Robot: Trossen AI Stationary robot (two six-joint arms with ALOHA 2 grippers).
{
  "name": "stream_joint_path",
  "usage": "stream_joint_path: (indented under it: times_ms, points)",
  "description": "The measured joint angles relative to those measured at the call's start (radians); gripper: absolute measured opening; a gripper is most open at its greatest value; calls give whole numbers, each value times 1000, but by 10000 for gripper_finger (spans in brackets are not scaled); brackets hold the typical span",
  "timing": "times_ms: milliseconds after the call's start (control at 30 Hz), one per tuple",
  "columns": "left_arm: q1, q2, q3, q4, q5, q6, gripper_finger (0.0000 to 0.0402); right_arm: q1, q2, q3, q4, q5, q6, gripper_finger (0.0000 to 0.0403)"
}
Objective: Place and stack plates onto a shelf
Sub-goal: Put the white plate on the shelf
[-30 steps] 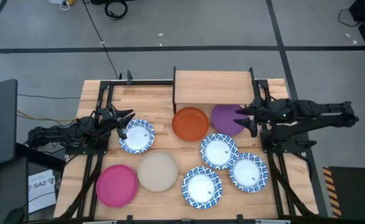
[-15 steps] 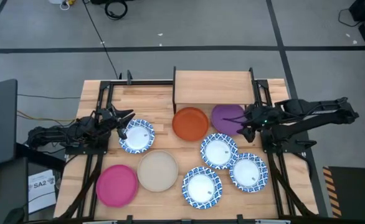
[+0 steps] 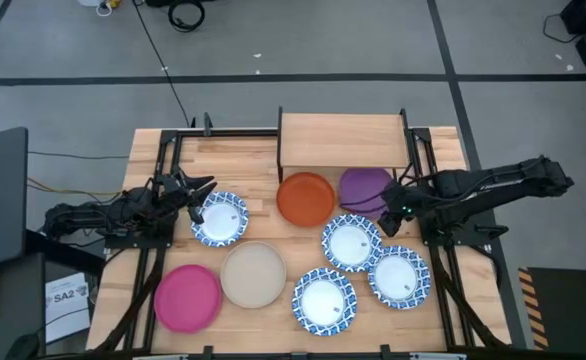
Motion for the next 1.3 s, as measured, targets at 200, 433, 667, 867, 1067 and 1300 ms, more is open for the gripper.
stream_joint_path:
  times_ms: [200, 433, 667, 867, 1067, 1300]
  points:
    - [0, 0, 0, 0, 0, 0, 103, 0, 42, -79, 133, -1, 1, 249]
    - [0, 0, 0, 0, 0, 0, 103, 0, 98, -147, 281, -42, 2, 249]
    - [0, 0, 0, 0, 0, 0, 103, 0, 180, -169, 315, -52, 2, 249]
    - [0, 0, 0, 0, 0, 0, 103, 0, 246, -169, 362, -52, -6, 247]
    - [0, 0, 0, 0, 0, 0, 103, 0, 291, -169, 366, -53, -5, 226]
    - [0, 0, 0, 0, 0, 0, 103, 0, 305, -168, 370, -53, -5, 178]
